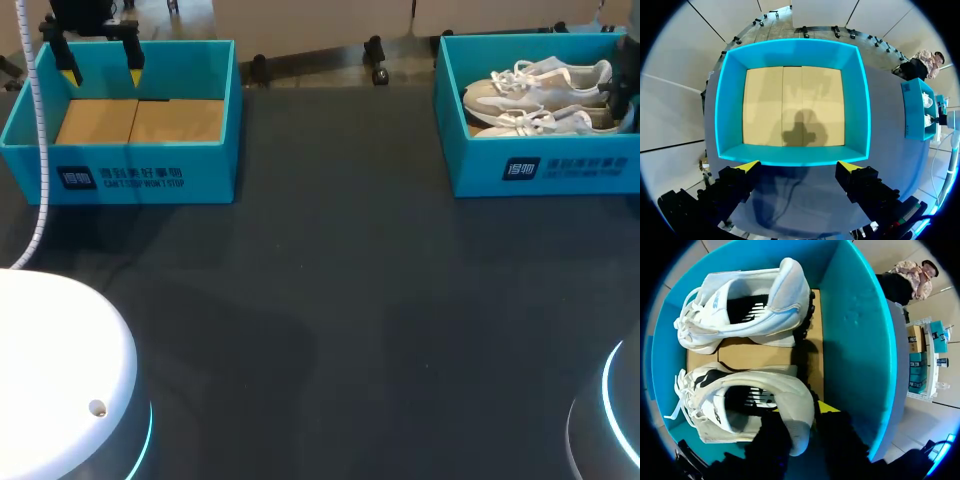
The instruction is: Take the shoe out of the shoebox, open the shoe tongue, remove and reinsert the insole, then place the shoe into the shoebox
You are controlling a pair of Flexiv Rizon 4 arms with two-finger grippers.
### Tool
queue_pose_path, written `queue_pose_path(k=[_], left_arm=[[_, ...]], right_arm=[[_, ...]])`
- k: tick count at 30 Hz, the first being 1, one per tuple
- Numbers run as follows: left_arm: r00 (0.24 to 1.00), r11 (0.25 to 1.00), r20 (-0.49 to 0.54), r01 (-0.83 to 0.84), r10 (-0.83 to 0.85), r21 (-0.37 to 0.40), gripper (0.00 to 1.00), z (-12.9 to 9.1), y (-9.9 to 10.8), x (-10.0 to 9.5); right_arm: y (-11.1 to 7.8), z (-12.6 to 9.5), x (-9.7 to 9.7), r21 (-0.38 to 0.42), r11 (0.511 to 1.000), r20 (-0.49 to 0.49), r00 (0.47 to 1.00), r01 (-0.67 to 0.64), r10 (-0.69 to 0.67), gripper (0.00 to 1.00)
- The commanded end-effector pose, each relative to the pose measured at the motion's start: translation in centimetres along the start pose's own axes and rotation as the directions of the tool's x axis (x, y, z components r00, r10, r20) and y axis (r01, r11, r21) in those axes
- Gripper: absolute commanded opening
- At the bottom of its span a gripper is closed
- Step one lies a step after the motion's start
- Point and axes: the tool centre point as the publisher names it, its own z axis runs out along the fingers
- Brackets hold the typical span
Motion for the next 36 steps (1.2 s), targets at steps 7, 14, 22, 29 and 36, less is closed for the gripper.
queue_pose_path(k=[7,14,22,29,36], left_arm=[[1.0,1.0,0.0,0.0,0.0,0.0,1.0,0.0,0.0,0.0],[1.0,1.0,0.0,0.0,0.0,0.0,1.0,0.0,0.0,0.0],[1.0,1.0,0.0,0.0,0.0,0.0,1.0,0.0,0.0,0.0],[1.0,1.0,0.0,0.0,0.0,0.0,1.0,0.0,0.0,0.0],[1.0,1.0,0.0,0.0,0.0,0.0,1.0,0.0,0.0,0.0]], right_arm=[[-0.5,-2.5,0.6,0.055,0.998,0.017,0.999,-0.043,0.042,0.0],[-1.2,-6.6,0.4,0.053,0.995,0.069,0.995,-0.081,0.077,0.0],[-1.5,-11.7,0.0,0.05,0.992,0.114,0.987,-0.12,0.113,0.0],[-1.6,-16.0,0.0,0.044,0.992,0.152,0.982,-0.122,0.114,0.0],[-1.8,-18.8,0.9,0.039,0.993,0.174,0.979,-0.115,0.107,0.0]])
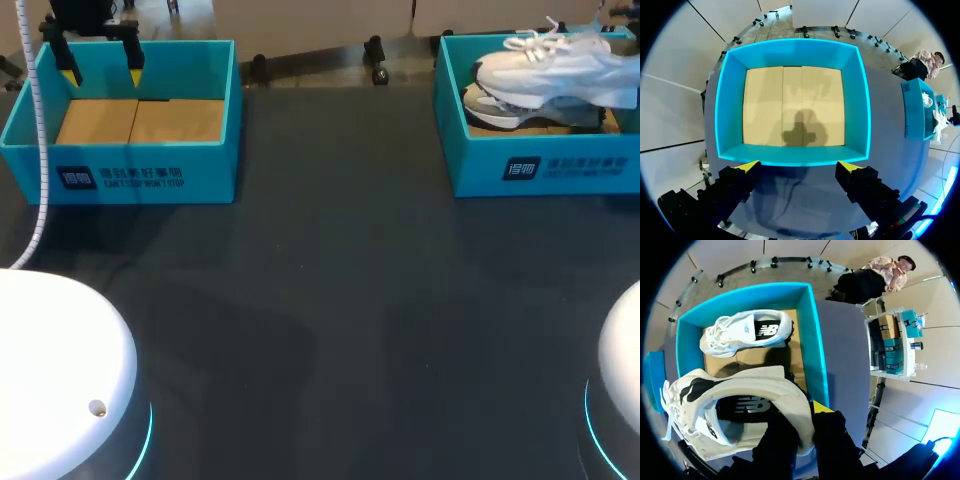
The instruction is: Take the shoe out of the shoebox, open the shoe tongue, remove and reinsert the insole, then place the shoe into the shoebox
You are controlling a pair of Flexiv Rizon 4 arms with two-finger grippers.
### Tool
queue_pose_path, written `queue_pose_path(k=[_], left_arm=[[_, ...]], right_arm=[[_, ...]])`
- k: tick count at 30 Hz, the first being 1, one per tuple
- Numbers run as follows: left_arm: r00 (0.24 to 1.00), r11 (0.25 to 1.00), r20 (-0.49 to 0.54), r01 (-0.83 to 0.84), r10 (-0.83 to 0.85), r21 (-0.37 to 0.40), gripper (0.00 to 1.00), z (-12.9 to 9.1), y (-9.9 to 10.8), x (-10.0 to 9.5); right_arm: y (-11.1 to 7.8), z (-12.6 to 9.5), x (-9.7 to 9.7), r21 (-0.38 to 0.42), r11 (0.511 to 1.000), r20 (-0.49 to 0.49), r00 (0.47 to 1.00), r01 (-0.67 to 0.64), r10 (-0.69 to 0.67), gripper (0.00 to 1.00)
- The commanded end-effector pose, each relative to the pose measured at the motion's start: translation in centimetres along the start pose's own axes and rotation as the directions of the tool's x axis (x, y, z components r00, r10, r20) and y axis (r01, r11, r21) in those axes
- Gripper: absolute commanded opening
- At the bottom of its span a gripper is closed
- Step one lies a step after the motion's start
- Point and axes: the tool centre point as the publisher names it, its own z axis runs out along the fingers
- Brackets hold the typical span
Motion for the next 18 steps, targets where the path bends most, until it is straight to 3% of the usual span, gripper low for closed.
queue_pose_path(k=[1,18], left_arm=[[1.0,1.0,0.0,0.0,0.0,0.0,1.0,0.0,0.0,0.0],[1.0,1.0,0.0,0.0,0.0,0.0,1.0,0.0,0.0,0.0]], right_arm=[[-0.67,-2.82,0.31,-0.002,1.0,0.009,1.0,-0.007,0.007,0.0],[-1.07,-3.23,0.84,-0.01,1.0,0.007,1.0,-0.016,0.016,0.0]])
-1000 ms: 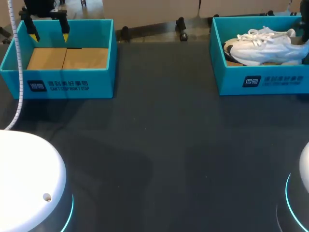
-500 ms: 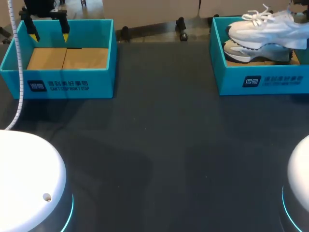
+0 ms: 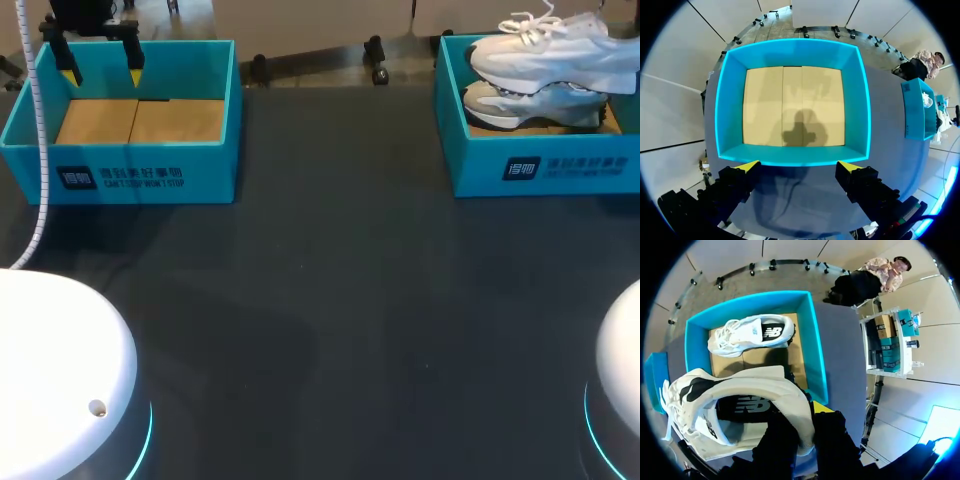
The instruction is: Take the shoe out of the shoebox, open the shoe tongue, remove and reinsert the insole, then place the shoe into the shoebox
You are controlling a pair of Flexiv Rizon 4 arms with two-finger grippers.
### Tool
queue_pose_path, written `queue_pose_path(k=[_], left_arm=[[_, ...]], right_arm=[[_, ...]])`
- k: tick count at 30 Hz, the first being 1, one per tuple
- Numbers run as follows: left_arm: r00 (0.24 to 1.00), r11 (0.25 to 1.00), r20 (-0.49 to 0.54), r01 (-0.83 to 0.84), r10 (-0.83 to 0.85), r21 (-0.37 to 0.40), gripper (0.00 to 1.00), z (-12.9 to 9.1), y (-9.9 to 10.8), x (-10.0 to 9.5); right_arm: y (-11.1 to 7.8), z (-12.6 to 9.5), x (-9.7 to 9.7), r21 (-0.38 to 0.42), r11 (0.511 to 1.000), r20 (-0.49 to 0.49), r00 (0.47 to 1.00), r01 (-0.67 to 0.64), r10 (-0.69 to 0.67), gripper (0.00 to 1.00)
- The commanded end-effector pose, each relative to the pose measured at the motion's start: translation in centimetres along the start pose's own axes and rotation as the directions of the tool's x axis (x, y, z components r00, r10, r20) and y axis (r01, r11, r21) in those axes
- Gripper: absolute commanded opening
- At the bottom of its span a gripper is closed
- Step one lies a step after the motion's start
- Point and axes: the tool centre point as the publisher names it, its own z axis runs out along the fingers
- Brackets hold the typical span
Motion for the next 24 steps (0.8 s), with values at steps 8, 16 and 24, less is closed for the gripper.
queue_pose_path(k=[8,16,24], left_arm=[[1.0,1.0,0.0,0.0,0.0,0.0,1.0,0.0,0.0,0.0],[1.0,1.0,0.0,0.0,0.0,0.0,1.0,0.0,0.0,0.0],[1.0,1.0,0.0,0.0,0.0,0.0,1.0,0.0,0.0,0.0]], right_arm=[[-4.1,-1.5,6.9,-0.028,0.998,0.029,0.998,-0.048,0.049,0.0],[-8.4,-3.4,12.1,-0.036,0.998,0.041,0.998,-0.044,0.045,0.0],[-13.3,-5.1,16.4,-0.036,0.998,0.029,0.998,-0.053,0.054,0.0]])
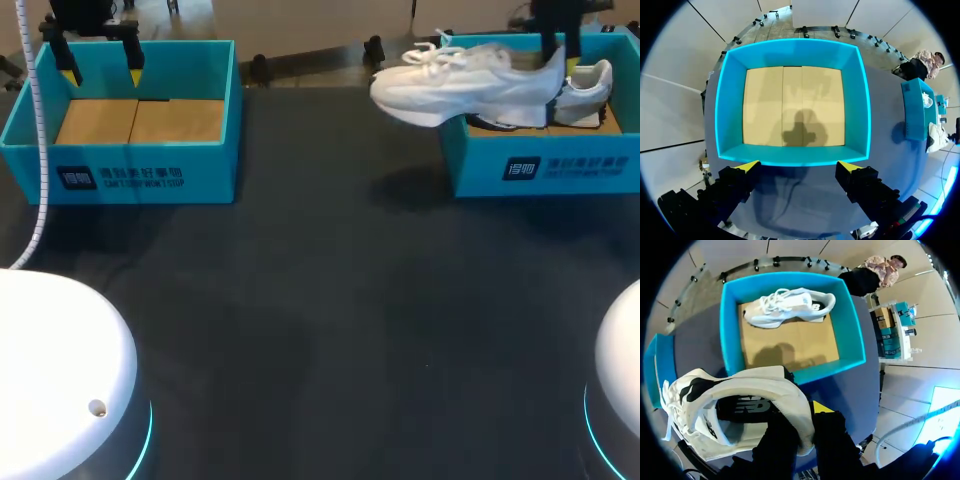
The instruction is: Take the shoe out of the shoebox, open the shoe tongue, remove and reinsert the insole, then place the shoe into the shoebox
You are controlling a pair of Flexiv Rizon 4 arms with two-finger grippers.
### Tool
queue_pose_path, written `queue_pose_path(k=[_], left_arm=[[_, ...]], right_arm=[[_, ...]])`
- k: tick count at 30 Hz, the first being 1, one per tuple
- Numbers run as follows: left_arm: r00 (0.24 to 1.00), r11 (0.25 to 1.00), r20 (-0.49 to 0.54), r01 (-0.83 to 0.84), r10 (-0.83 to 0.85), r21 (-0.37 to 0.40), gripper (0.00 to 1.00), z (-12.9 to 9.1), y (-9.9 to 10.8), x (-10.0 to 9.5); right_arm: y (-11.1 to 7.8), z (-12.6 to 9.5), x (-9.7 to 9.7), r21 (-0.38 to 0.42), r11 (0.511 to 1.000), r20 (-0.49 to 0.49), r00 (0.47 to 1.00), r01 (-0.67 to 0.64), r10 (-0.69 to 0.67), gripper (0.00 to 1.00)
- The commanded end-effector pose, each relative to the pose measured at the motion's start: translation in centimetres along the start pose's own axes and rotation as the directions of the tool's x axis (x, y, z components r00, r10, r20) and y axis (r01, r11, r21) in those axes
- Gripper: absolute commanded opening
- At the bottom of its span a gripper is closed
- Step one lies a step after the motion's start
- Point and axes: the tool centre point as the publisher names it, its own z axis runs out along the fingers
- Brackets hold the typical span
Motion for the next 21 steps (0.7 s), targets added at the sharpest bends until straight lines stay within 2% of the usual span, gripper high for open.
queue_pose_path(k=[1,13,21], left_arm=[[1.0,1.0,0.0,0.0,0.0,0.0,1.0,0.0,0.0,0.0],[1.0,1.0,0.0,0.0,0.0,0.0,1.0,0.0,0.0,0.0],[1.0,1.0,0.0,0.0,0.0,0.0,1.0,0.0,0.0,0.0]], right_arm=[[-3.3,-1.1,1.7,-0.057,0.998,0.001,1.0,-0.005,0.005,0.0],[-10.3,-1.2,7.8,-0.069,0.998,-0.003,1.0,0.011,-0.011,0.0],[-14.5,-0.8,11.0,-0.079,0.997,-0.01,1.0,0.011,-0.011,0.0]])
